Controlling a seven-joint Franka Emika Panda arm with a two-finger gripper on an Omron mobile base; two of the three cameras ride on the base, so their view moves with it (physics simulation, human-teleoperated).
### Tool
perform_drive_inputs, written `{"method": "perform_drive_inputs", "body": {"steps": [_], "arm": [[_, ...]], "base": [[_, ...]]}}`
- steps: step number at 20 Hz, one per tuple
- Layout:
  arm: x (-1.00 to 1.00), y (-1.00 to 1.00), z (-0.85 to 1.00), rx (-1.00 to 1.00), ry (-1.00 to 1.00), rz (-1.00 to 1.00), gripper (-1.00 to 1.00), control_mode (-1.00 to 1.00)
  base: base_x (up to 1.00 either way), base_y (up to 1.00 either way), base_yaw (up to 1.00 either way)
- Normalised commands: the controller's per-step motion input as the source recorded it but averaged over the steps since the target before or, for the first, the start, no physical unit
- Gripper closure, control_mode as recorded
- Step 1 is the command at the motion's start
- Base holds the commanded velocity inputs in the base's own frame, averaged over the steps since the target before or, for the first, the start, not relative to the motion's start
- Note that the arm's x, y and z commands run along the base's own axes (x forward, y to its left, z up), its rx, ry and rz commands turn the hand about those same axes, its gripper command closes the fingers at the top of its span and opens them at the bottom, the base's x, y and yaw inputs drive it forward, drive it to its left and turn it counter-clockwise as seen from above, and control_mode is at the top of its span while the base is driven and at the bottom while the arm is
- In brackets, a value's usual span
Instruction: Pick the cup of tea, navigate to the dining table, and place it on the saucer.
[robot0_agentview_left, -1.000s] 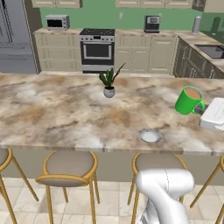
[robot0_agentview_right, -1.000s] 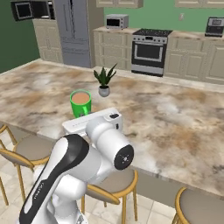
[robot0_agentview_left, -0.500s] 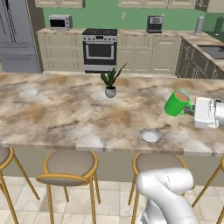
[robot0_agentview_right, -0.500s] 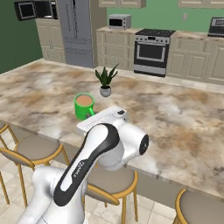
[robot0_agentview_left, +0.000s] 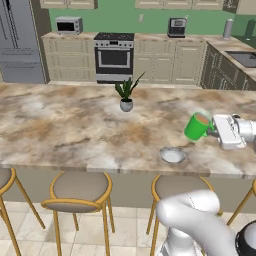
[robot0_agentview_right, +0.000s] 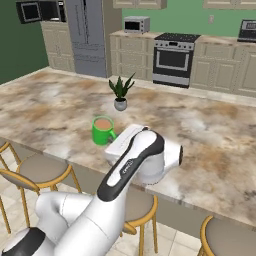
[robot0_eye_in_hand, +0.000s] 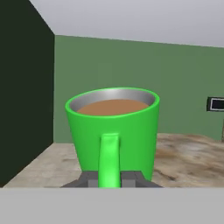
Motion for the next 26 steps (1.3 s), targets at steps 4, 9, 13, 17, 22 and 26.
{"method": "perform_drive_inputs", "body": {"steps": [4, 9, 13, 17, 22, 26], "arm": [[0.08, -0.05, -0.38, -0.15, 0.04, 0.01, 1.0, -1.0], [0.15, 0.0, -0.32, -0.12, 0.06, -0.02, 1.0, -1.0], [0.24, 0.02, -0.23, -0.08, 0.04, -0.06, 1.0, -1.0], [0.29, 0.05, -0.26, -0.05, 0.02, -0.05, 1.0, -1.0], [0.28, 0.03, -0.36, -0.03, 0.0, -0.01, 1.0, -1.0], [0.33, 0.05, -0.36, -0.01, 0.0, 0.0, 1.0, -1.0]], "base": [[0.0, 0.0, 0.0], [0.0, 0.0, 0.0], [0.0, 0.0, 0.0], [0.0, 0.0, 0.0], [0.0, 0.0, 0.0], [0.0, 0.0, 0.0]]}}
